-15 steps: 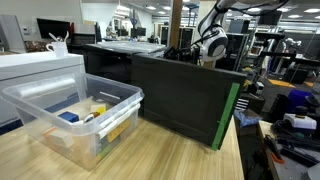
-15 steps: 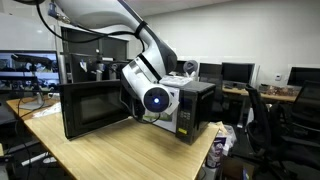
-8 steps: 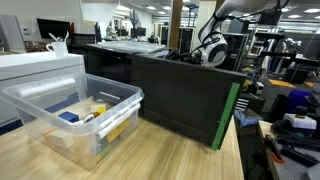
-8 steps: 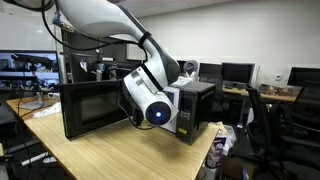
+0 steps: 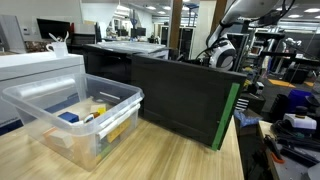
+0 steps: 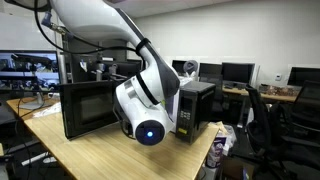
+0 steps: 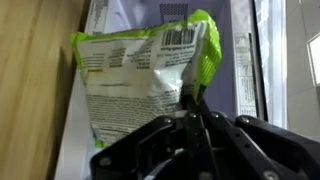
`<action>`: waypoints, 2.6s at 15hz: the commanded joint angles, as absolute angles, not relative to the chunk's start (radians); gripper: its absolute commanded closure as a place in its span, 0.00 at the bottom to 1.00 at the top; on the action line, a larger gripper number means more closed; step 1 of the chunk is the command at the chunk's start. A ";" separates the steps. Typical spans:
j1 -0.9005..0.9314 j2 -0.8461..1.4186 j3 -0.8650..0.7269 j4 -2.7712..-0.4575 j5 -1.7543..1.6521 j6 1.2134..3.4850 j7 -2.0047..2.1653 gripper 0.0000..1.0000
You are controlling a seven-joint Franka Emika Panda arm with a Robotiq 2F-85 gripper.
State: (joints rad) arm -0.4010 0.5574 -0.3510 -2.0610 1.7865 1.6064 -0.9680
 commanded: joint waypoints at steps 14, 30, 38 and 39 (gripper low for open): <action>-0.380 0.611 -0.393 -2.161 1.732 1.733 -0.761 0.99; -0.301 0.465 -0.331 -1.970 1.621 2.037 -0.631 0.99; -0.252 0.532 -0.243 -1.985 1.628 2.187 -0.495 0.99; -0.250 0.540 -0.240 -1.983 1.626 2.201 -0.469 0.99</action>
State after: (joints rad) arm -0.2565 0.5275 -0.2495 -1.9782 1.6106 2.1594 -0.5471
